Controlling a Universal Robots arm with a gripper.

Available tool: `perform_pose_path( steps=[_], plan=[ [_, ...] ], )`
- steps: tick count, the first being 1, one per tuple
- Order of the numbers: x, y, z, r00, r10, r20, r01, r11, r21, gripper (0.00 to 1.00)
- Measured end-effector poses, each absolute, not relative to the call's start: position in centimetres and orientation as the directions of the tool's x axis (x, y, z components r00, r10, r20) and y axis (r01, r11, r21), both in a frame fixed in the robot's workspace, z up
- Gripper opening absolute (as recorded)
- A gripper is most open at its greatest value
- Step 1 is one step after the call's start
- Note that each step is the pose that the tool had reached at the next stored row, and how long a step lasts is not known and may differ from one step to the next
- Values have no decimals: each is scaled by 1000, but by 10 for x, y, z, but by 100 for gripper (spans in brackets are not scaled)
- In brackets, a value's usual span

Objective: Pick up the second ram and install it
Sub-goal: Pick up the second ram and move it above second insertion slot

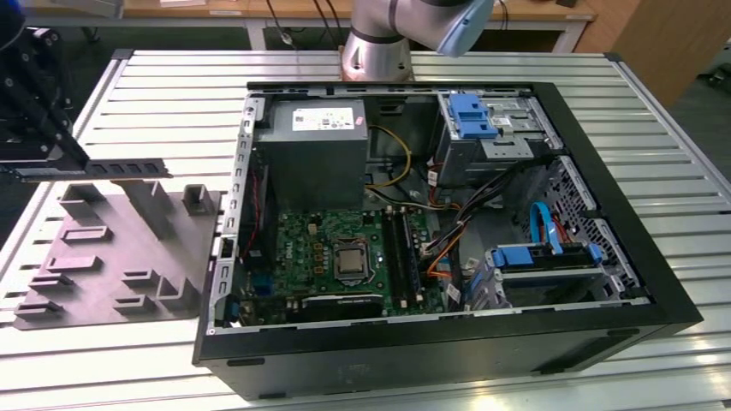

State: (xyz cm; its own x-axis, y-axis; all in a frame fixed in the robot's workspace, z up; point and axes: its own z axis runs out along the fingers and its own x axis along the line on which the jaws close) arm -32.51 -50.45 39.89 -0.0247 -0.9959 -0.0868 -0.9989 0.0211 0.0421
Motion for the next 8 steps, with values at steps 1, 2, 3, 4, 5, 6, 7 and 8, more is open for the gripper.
perform_pose_path(
  steps=[1, 2, 3, 4, 5, 6, 7, 8],
  plan=[
    [-323, -505, 399, -25, -996, -87, -999, 21, 42, 11],
    [-320, -505, 399, -25, -996, -87, -999, 21, 42, 11],
    [-317, -505, 399, -25, -996, -87, -999, 21, 42, 11],
    [-315, -505, 399, -25, -996, -87, -999, 21, 42, 11],
    [-312, -504, 399, -25, -996, -87, -999, 21, 42, 11],
    [-309, -504, 399, -25, -996, -87, -999, 21, 42, 11],
    [-307, -504, 399, -25, -996, -87, -999, 21, 42, 11],
    [-304, -504, 399, -25, -996, -87, -999, 21, 42, 11]
  ],
)
